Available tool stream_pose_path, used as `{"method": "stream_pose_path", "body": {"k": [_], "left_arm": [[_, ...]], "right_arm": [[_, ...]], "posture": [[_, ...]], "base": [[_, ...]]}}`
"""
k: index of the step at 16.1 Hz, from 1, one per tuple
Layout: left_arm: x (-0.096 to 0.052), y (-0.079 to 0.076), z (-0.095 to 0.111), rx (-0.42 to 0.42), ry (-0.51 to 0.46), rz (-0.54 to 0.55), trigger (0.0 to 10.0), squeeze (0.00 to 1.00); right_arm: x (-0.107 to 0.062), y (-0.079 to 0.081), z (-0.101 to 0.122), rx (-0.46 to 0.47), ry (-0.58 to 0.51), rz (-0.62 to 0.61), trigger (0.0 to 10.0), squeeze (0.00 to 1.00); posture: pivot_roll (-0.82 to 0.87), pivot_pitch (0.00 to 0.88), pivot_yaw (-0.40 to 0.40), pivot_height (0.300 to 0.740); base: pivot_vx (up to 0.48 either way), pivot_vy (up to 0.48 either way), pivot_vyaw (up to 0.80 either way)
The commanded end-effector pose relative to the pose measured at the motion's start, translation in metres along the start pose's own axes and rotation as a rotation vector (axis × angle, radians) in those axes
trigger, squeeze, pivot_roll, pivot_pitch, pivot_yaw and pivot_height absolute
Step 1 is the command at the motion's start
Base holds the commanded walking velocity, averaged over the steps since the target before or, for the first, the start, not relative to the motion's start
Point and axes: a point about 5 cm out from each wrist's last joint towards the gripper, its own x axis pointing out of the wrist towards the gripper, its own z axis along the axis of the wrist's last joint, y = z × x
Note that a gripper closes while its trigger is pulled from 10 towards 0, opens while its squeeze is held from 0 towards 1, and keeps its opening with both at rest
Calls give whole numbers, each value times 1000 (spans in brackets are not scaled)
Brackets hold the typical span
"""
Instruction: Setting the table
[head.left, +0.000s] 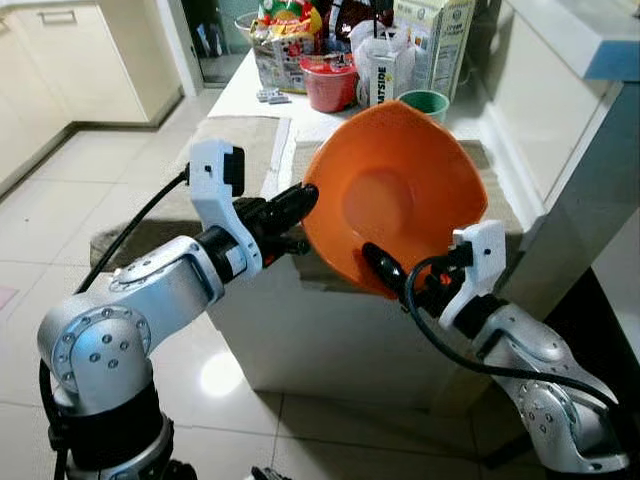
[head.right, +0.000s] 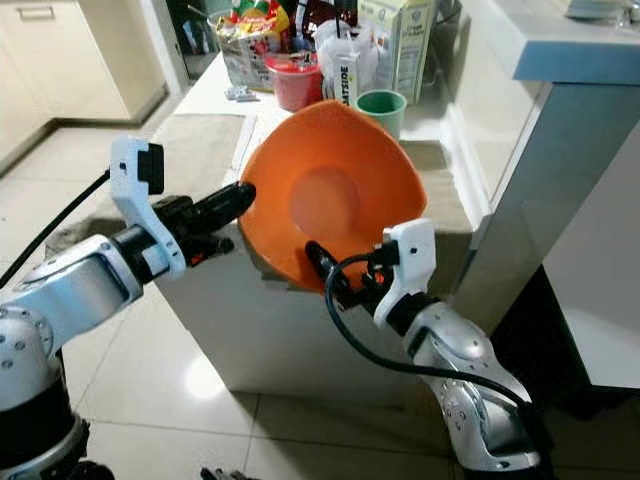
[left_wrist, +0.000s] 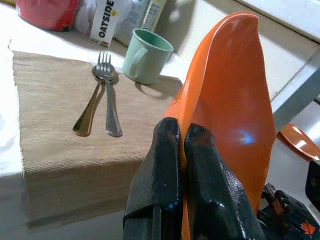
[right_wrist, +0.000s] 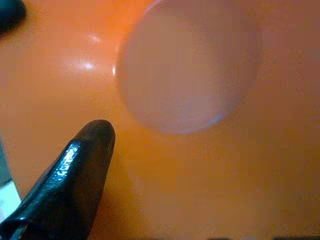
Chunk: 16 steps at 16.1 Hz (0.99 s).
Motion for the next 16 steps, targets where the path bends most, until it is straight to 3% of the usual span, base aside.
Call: {"method": "stream_pose_path", "body": {"k": [1,8,16], "left_arm": [[5,-20,-14,2,97,-162,0,0],[10,-19,-8,13,42,-175,0,0],[6,-14,-5,59,-2,-198,0,0]], "right_arm": [[7,17,13,-30,-48,101,0,0],[12,10,8,26,-42,46,0,0],[12,10,9,-14,-43,54,0,0]], "posture": [[-126,0,74,740],[-146,0,79,740],[-148,0,82,740]], "base": [[0,0,0],[0,0,0],[0,0,0]]}}
